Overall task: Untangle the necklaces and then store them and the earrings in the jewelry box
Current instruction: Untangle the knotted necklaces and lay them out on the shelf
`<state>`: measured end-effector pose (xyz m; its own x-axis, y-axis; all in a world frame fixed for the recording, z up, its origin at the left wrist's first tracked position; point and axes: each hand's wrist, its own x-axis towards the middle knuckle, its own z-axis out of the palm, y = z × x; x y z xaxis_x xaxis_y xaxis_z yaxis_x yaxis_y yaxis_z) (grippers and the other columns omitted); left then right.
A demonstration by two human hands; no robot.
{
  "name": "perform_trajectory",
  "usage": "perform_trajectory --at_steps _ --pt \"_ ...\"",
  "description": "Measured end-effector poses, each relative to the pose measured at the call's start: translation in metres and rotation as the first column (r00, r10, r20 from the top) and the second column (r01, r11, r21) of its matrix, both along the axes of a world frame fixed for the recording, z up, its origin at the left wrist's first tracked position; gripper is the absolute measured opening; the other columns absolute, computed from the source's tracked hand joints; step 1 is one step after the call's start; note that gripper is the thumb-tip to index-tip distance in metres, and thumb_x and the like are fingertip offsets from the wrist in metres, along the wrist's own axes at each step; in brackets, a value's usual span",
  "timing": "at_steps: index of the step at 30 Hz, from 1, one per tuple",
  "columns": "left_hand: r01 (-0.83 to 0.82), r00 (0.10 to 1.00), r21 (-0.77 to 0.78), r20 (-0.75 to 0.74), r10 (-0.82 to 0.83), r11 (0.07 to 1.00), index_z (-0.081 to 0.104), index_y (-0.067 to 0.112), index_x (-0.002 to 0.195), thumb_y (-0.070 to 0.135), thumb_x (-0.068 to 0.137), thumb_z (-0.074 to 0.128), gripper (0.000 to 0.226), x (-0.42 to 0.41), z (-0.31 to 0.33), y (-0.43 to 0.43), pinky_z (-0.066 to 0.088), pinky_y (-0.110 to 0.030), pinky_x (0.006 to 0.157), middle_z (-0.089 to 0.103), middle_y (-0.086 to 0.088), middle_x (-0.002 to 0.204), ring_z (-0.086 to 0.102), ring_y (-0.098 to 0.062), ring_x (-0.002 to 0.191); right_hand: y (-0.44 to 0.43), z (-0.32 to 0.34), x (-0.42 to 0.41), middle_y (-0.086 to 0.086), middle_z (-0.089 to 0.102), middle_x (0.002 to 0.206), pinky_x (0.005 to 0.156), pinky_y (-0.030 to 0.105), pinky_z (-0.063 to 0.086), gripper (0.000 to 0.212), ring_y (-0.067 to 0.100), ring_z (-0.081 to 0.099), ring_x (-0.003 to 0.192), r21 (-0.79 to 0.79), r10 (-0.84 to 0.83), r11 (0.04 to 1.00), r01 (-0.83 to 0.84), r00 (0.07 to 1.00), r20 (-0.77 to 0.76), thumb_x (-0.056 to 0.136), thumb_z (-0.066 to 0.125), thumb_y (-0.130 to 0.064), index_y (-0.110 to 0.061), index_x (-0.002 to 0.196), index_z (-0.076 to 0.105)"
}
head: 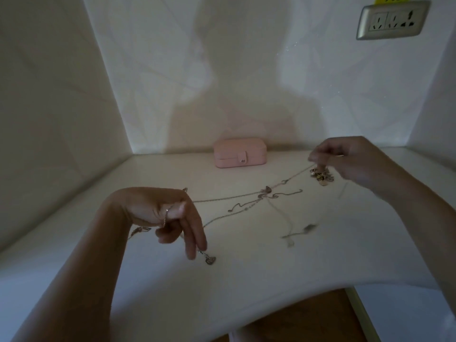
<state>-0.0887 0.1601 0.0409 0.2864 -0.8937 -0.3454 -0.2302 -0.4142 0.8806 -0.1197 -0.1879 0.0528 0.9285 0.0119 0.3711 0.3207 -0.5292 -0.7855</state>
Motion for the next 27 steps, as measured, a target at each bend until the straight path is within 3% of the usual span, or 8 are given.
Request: perform_trajectory --at_steps 3,6,8,11,15,20,23,27 --pt "-0.086 0.994 0.212 0.092 0.068 0.973 0.053 0.018 0.131 0.077 0.066 0.063 0.088 -0.002 0.001 -0.003 0.05 -0.019 0.062 0.07 0.001 0.115 0.065 -0.004 0.069 -0.029 0.004 0.01 0.003 0.046 0.052 0.035 0.015 0.021 0.032 0.009 0.026 0.039 0.318 -0.001 0.946 0.054 0.986 -0.164 0.096 0.055 -0.028 -0.007 0.071 0.056" --pt "-0.259 0.963 0.302 0.005 0.27 0.917 0.048 0.024 0.126 0.058 0.035 0.092 0.107 -0.001 -0.008 -0.009 0.053 -0.019 0.061 0.07 0.004 0.112 0.072 -0.011 0.077 -0.061 0.003 0.017 0.002 0.035 0.045 0.03 0.016 0.02 0.046 0.007 0.021 0.033 0.352 0.003 0.93 0.101 0.959 -0.284 0.094 0.051 -0.042 -0.009 0.062 0.045" --pt "-0.3 0.952 0.238 0.01 0.307 0.924 0.052 0.024 0.126 0.042 0.041 0.095 0.097 0.0 -0.011 -0.011 0.057 -0.025 0.075 0.059 -0.005 0.132 0.07 -0.01 0.095 -0.076 0.001 0.019 0.003 0.034 0.042 0.03 0.017 0.02 0.055 0.009 0.019 0.033 0.267 0.006 0.959 0.094 0.936 -0.353 0.089 0.048 -0.053 -0.01 0.055 0.042" --pt "-0.156 0.969 0.267 0.23 0.095 0.951 0.046 0.052 0.13 0.083 0.054 0.066 0.085 -0.013 -0.004 -0.015 0.035 -0.041 0.112 0.047 0.015 0.143 0.044 -0.005 0.133 -0.091 0.0 0.022 0.011 0.038 0.04 0.035 0.019 0.019 0.067 0.01 0.016 0.031 0.088 -0.027 0.994 0.073 0.899 -0.436 0.082 0.041 -0.066 -0.011 0.044 0.043" --pt "-0.262 0.86 0.473 0.51 -0.019 0.841 0.022 0.058 0.129 0.105 0.03 0.037 0.11 -0.019 0.008 -0.025 0.012 -0.033 0.118 0.017 0.019 0.153 0.017 0.001 0.141 -0.104 0.009 0.023 0.007 0.053 0.039 0.049 0.028 0.024 0.081 0.013 0.022 0.034 -0.331 -0.152 0.943 -0.025 0.854 -0.497 0.096 0.027 -0.059 -0.01 0.039 0.056" --pt "-0.508 0.743 0.493 0.666 0.069 0.707 0.001 0.048 0.147 0.104 0.014 0.036 0.148 -0.024 0.008 -0.047 0.004 -0.044 0.118 -0.011 0.013 0.158 -0.013 -0.013 0.146 -0.124 0.007 0.035 -0.004 0.073 0.073 0.065 0.025 0.04 0.052 0.008 0.052 0.042 -0.627 -0.246 0.777 -0.059 0.888 -0.388 0.089 0.046 -0.058 -0.017 0.088 0.077" --pt "-0.569 0.693 0.477 0.717 0.079 0.67 -0.008 0.04 0.15 0.101 0.024 0.044 0.149 -0.025 0.003 -0.063 -0.004 -0.044 0.117 -0.018 0.007 0.158 -0.024 -0.017 0.142 -0.129 -0.001 0.033 -0.028 0.059 0.094 0.067 0.021 0.041 0.061 0.01 0.063 0.062 -0.679 -0.2 0.728 -0.09 0.92 -0.336 0.072 0.067 -0.059 -0.03 0.125 0.061" --pt "-0.561 0.673 0.458 0.738 0.058 0.69 -0.012 0.036 0.15 0.102 0.018 0.037 0.156 -0.026 -0.012 -0.077 -0.01 -0.043 0.114 -0.018 0.005 0.158 -0.032 -0.008 0.127 -0.14 -0.025 0.041 -0.013 0.049 0.134 0.077 0.025 0.035 0.058 0.007 0.059 0.08 -0.638 -0.169 0.769 -0.024 0.956 -0.24 0.086 0.058 -0.053 -0.03 0.137 0.048"
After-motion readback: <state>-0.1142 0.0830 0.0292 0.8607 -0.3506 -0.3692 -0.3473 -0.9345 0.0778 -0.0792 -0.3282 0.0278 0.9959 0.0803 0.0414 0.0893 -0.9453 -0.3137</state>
